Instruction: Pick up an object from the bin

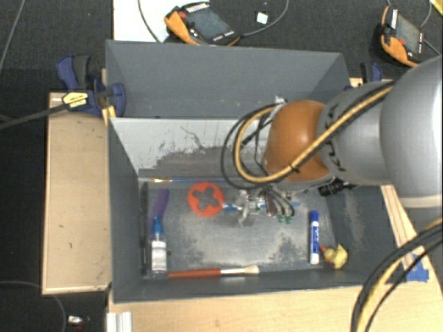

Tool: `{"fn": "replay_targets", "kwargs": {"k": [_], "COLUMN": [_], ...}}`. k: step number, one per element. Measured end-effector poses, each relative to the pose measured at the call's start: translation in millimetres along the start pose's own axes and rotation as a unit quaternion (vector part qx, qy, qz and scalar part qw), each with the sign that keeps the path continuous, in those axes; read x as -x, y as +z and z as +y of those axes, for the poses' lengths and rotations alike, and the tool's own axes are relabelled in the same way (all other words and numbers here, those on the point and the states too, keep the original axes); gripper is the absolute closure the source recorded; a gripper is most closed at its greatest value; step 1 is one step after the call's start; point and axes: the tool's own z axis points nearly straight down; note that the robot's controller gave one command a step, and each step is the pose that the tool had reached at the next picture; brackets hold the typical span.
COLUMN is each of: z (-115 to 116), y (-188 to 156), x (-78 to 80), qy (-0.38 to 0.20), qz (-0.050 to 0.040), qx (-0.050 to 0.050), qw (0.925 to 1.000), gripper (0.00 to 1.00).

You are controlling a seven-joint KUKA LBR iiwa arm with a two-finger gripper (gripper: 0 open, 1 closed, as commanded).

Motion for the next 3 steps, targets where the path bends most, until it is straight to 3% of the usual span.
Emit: {"fn": "replay_targets", "kwargs": {"k": [1,3], "z": [0,0], "y": [-15,-109], "x": [-2.9,1.7], "qy": [0.0,-0.001], "qz": [0.0055,0.0003], "qx": [0.0,0.0], "qw": [1.0,1.0], "gripper": [1.0,1.0]}}
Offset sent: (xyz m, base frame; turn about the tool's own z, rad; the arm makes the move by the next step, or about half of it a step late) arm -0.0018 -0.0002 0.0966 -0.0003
